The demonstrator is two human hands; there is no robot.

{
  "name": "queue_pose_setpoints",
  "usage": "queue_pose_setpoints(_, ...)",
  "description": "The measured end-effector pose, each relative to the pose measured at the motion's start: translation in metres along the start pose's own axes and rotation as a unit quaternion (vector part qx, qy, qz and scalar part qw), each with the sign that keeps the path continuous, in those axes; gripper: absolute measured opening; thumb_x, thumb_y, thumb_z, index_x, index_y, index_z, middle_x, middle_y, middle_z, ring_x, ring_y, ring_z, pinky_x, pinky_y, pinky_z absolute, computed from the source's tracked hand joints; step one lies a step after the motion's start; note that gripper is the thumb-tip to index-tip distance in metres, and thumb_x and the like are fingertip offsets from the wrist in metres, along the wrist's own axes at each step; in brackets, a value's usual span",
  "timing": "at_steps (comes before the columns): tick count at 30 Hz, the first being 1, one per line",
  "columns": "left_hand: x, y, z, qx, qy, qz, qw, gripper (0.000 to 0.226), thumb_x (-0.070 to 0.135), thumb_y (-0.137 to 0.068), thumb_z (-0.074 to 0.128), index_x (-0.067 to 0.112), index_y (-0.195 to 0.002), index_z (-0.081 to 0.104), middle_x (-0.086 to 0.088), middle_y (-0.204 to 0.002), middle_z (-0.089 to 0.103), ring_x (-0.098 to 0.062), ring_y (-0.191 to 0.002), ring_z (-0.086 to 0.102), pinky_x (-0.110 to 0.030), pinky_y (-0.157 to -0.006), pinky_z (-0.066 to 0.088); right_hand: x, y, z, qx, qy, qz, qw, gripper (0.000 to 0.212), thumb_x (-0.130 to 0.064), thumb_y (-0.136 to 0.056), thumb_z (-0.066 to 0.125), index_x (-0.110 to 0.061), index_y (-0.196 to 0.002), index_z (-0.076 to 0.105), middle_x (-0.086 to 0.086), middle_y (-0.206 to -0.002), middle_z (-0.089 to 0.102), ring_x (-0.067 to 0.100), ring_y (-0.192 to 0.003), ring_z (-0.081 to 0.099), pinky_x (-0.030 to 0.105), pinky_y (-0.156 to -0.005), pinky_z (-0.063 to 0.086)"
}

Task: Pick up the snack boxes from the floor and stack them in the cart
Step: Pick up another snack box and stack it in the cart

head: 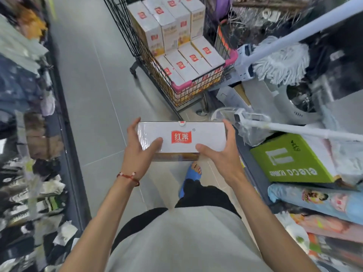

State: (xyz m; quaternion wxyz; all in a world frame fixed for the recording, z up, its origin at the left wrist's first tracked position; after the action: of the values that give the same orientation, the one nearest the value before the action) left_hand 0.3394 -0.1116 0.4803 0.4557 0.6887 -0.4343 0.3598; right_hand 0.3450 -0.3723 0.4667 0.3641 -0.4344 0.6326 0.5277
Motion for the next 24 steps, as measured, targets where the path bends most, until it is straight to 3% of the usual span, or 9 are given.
queue_pose_setpoints(3,0.02,-0.039,0.01,0.016,0.005,0.002,1.0,0.081,0.045,-0.079,0.068,0.041,-0.146,0.023,0.006,-0.136,0.048,-0.012,-0.116,0.057,-0.027,-0.093,0.048,-0.017,-0.048,-0.009,-0.005,0.005,-0.001,1.0,0.103,-0.022,-0.077,0.091,-0.037,-0.155,0.026,-0.013,-0.14,0.055,0.003,-0.127,0.055,0.032,-0.103,0.053)
queue_pose_setpoints(5,0.031,-0.07,0.018,0.018,0.014,0.005,1.0,0.078,0.043,-0.082,0.07,0.044,-0.144,0.023,0.011,-0.134,0.048,-0.003,-0.115,0.056,-0.021,-0.088,0.047,-0.032,-0.082,-0.014,-0.01,0.007,0.0,1.0,0.105,-0.022,-0.078,0.091,-0.037,-0.158,0.024,-0.017,-0.139,0.053,0.004,-0.129,0.053,0.027,-0.102,0.051)
queue_pose_setpoints(8,0.052,-0.109,0.025,0.028,0.03,0.009,0.999,0.075,0.027,-0.091,0.072,0.039,-0.147,0.023,0.021,-0.126,0.047,0.004,-0.111,0.054,-0.008,-0.078,0.046,-0.058,-0.124,-0.017,-0.01,0.001,-0.004,1.0,0.103,-0.019,-0.081,0.088,-0.036,-0.159,0.023,-0.03,-0.131,0.047,-0.005,-0.125,0.049,0.015,-0.088,0.051)
queue_pose_setpoints(10,0.067,-0.138,0.028,0.03,0.026,0.011,0.999,0.074,0.022,-0.093,0.07,0.035,-0.149,0.023,0.031,-0.12,0.044,0.01,-0.104,0.056,-0.003,-0.071,0.047,-0.07,-0.151,-0.017,-0.002,-0.001,-0.003,1.0,0.102,-0.019,-0.081,0.088,-0.036,-0.158,0.023,-0.031,-0.13,0.047,-0.009,-0.122,0.049,0.014,-0.087,0.05)
queue_pose_setpoints(14,0.094,-0.207,0.031,0.019,0.006,0.025,1.0,0.071,0.015,-0.093,0.068,0.03,-0.148,0.025,0.033,-0.115,0.046,0.025,-0.093,0.056,-0.001,-0.07,0.046,-0.089,-0.205,-0.013,0.022,-0.017,0.001,1.0,0.101,-0.017,-0.081,0.089,-0.035,-0.157,0.025,-0.031,-0.131,0.05,-0.018,-0.117,0.052,0.016,-0.091,0.052)
queue_pose_setpoints(18,0.119,-0.282,0.037,-0.018,-0.002,0.039,0.999,0.067,0.015,-0.092,0.069,0.034,-0.142,0.028,0.028,-0.116,0.052,0.007,-0.101,0.06,-0.005,-0.071,0.05,-0.107,-0.261,-0.006,0.052,-0.044,0.005,0.998,0.098,-0.011,-0.08,0.089,-0.034,-0.154,0.029,-0.023,-0.135,0.055,-0.009,-0.121,0.055,0.026,-0.099,0.057)
queue_pose_setpoints(20,0.136,-0.32,0.041,-0.046,-0.015,0.053,0.997,0.068,0.017,-0.091,0.071,0.032,-0.142,0.029,0.034,-0.115,0.05,0.01,-0.102,0.057,-0.011,-0.079,0.053,-0.116,-0.285,-0.002,0.079,-0.057,0.013,0.995,0.099,-0.009,-0.08,0.089,-0.035,-0.154,0.029,-0.019,-0.137,0.056,-0.003,-0.124,0.056,0.03,-0.101,0.057)
queue_pose_setpoints(22,0.148,-0.359,0.046,-0.078,-0.038,0.056,0.995,0.071,0.029,-0.086,0.073,0.032,-0.143,0.03,0.041,-0.111,0.051,0.008,-0.105,0.059,-0.029,-0.09,0.057,-0.124,-0.307,0.0,0.104,-0.077,0.021,0.991,0.099,-0.009,-0.08,0.088,-0.036,-0.155,0.029,-0.015,-0.14,0.056,0.004,-0.128,0.056,0.034,-0.102,0.056)
queue_pose_setpoints(24,0.159,-0.392,0.05,-0.114,-0.056,0.051,0.991,0.073,0.042,-0.08,0.071,0.039,-0.141,0.029,0.04,-0.111,0.052,-0.007,-0.108,0.064,-0.045,-0.091,0.059,-0.13,-0.322,0.003,0.131,-0.088,0.032,0.987,0.099,-0.01,-0.081,0.088,-0.038,-0.154,0.028,-0.014,-0.141,0.054,0.006,-0.13,0.054,0.028,-0.099,0.055)
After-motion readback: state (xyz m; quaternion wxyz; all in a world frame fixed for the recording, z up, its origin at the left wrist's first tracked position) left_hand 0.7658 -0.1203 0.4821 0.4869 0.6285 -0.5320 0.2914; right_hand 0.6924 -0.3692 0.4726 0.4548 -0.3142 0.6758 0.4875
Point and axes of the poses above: each hand's wrist, its own y-axis away from the middle knuckle, its own z-axis out of the palm, x = y × z, the point moved 9 cm from there along -y, towards the middle knuckle
